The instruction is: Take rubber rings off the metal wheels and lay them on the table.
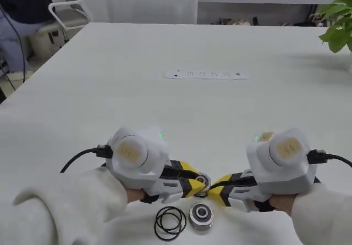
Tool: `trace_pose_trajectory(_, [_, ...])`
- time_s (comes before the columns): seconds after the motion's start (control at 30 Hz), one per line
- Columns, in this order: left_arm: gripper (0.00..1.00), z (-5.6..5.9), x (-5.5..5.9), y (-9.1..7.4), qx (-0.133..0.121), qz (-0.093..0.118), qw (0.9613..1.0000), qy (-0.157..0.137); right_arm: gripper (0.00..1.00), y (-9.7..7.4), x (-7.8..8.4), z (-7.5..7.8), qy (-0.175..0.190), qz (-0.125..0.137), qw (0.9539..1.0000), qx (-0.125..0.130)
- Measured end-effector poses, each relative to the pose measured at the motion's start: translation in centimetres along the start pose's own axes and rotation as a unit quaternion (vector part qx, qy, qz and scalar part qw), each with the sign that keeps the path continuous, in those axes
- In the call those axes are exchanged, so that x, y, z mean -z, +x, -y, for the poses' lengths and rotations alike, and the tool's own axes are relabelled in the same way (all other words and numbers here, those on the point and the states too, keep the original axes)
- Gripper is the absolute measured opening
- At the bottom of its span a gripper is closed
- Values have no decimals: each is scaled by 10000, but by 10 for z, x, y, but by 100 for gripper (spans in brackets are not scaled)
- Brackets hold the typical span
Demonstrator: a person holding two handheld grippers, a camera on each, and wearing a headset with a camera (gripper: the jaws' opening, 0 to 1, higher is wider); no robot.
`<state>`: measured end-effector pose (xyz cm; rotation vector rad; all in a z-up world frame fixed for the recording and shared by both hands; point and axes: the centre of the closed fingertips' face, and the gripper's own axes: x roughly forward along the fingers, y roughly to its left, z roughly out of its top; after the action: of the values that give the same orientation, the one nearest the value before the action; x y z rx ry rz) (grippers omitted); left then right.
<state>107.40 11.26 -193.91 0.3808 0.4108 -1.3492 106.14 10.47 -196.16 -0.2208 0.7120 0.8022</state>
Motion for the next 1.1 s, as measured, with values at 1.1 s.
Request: trace_pose_trajectory(1.1, [7,0,1,0,-44,17,10000,43,0,-8,-15,9,1506,354,9879,-49])
